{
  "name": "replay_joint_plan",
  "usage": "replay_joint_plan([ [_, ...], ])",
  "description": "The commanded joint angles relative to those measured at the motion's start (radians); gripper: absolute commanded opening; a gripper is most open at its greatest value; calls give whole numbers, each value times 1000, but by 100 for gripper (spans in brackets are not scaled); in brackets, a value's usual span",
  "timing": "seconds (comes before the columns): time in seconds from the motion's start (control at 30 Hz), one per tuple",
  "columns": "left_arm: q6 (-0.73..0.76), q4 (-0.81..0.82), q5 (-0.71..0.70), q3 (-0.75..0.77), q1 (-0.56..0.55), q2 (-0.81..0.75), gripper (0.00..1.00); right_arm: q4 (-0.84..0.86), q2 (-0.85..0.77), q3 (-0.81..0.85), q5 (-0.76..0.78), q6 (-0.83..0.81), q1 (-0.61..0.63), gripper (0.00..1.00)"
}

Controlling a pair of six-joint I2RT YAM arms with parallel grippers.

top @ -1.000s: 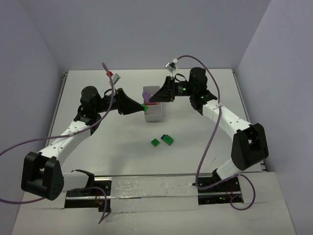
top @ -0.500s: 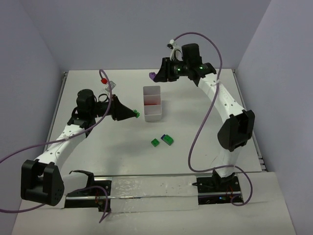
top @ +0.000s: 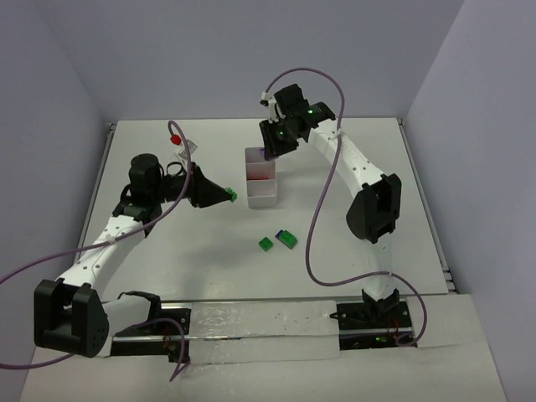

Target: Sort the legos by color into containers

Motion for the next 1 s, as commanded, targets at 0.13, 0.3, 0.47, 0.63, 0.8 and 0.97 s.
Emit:
replay_joint_plan([
  [0.13,13,3,-12,14,8,-36,0,-49,85,89,75,-29,16,0],
  [0.3,6,10,-8,12,9,-39,0,-48,115,115,83,-27,16,3],
  [0.47,2,11,-8,8,9,-42,0,-46,132,133,73,-22,16,11],
  [0.63,2,9,-10,5,10,-45,0,-38,144,147,64,-18,15,18],
  [0.8,5,1,-10,3,11,-47,0,-27,155,165,57,-10,12,20],
  [0.97,5,-6,-10,5,12,-46,0,-32,178,177,55,-19,10,33],
])
